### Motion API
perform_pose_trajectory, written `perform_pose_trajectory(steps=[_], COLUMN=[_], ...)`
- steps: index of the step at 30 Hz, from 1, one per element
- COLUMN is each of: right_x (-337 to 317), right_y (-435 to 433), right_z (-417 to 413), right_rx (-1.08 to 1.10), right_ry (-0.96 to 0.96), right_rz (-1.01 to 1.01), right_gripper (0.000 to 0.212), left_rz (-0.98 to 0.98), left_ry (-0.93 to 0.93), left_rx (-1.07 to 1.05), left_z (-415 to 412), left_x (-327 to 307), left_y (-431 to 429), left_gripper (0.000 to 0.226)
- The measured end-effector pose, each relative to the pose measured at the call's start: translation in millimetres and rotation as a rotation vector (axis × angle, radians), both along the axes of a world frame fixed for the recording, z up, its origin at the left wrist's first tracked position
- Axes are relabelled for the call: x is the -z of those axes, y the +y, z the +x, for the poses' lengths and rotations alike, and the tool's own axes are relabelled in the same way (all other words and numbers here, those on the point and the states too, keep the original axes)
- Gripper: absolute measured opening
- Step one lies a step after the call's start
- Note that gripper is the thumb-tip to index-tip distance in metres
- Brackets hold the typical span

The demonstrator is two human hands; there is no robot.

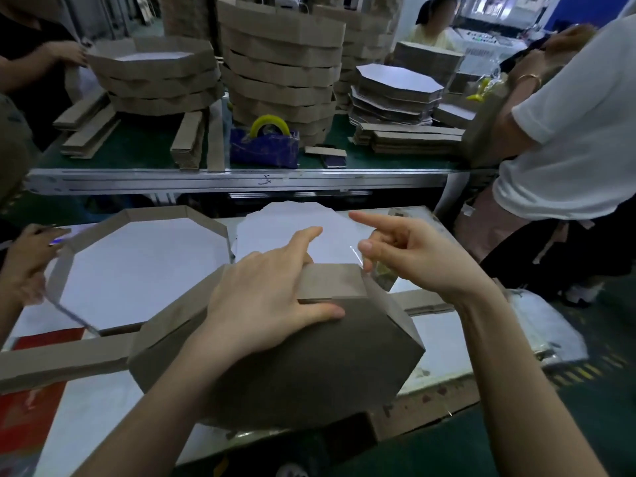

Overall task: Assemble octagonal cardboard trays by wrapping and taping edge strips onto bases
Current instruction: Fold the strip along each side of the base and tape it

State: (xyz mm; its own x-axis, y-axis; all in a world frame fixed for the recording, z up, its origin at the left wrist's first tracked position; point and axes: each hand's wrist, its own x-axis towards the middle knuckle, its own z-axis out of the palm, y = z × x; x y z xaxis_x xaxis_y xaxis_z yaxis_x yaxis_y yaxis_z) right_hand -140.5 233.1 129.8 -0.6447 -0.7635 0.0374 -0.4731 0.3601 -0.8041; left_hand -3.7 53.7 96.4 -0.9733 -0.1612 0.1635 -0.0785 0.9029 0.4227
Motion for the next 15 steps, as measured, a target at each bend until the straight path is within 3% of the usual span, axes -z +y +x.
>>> perform_pose_trajectory(steps=[15], right_x=[-20.0], right_y=[-12.8], right_z=[6.4], right_rx=[-0.059], right_ry=[-0.078], right_rz=[-0.145], right_gripper=[0.038], left_rz=[0.023], left_ry=[0.02], left_rx=[-0.01], left_z=[5.9], left_x=[-5.4], left_y=[0.7], left_gripper=[0.11])
